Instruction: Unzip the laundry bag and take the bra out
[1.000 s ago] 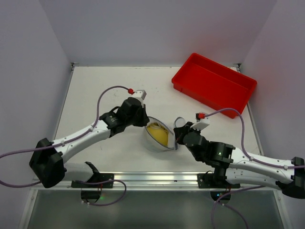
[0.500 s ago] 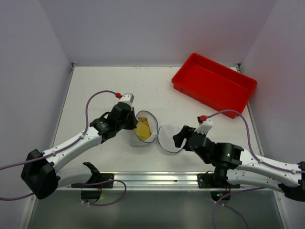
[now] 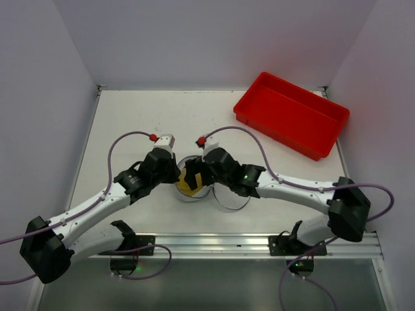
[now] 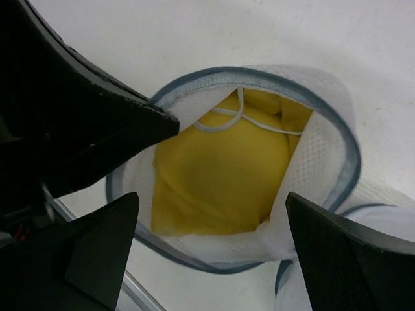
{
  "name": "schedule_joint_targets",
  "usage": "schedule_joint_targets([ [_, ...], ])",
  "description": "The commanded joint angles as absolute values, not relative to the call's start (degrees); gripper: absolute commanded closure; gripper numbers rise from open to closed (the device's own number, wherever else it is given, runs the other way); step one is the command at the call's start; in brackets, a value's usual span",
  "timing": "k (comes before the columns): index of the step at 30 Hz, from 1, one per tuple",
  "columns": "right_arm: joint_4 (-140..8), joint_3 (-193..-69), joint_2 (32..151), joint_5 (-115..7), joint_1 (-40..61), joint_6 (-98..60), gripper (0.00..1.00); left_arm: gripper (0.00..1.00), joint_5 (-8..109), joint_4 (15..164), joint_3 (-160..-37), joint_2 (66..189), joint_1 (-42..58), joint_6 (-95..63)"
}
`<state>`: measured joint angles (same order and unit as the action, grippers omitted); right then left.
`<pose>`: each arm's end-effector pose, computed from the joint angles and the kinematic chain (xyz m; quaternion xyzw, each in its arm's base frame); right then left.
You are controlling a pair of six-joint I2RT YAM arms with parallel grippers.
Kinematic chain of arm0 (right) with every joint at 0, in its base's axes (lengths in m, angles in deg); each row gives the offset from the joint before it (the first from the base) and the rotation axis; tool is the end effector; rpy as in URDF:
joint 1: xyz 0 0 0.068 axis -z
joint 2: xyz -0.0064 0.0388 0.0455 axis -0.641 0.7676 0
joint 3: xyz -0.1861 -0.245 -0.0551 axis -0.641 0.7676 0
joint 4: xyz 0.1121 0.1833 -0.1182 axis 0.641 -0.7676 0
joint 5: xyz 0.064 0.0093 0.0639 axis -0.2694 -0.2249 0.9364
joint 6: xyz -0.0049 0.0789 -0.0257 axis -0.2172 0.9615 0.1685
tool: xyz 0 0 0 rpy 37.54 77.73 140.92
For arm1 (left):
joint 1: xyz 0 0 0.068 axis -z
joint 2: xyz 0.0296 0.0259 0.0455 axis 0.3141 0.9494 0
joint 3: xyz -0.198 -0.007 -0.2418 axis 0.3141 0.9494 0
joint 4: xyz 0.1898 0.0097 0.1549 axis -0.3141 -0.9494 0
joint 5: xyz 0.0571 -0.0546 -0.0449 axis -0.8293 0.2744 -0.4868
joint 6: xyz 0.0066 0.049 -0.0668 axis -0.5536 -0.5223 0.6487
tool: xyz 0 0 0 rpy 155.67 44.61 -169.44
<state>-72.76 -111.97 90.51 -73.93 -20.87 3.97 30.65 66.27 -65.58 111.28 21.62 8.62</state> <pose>0.1725 0.2755 0.3043 -0.1787 0.8471 0.2815 0.4139 0.1682 -0.1221 0.2619 -0.0123 0.9038 -0.1868 0.3848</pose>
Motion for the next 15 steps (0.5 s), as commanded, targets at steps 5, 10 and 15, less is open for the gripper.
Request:
schedule_joint_targets([
  [5,-63.35,-115.97,102.78,-60.09,-20.69,-6.58,0.01,1.00,27.29,65.65,-63.93,108.79,21.51,10.67],
  [10,-60.01,-114.65,106.56,-60.87,-20.69,-7.55,0.02,1.00,27.72,66.26,-63.06,108.88,20.72,10.84],
  [15,-56.95,-113.60,107.63,-66.57,-20.61,-6.76,0.04,1.00,28.77,66.53,-62.62,108.62,20.37,11.54],
])
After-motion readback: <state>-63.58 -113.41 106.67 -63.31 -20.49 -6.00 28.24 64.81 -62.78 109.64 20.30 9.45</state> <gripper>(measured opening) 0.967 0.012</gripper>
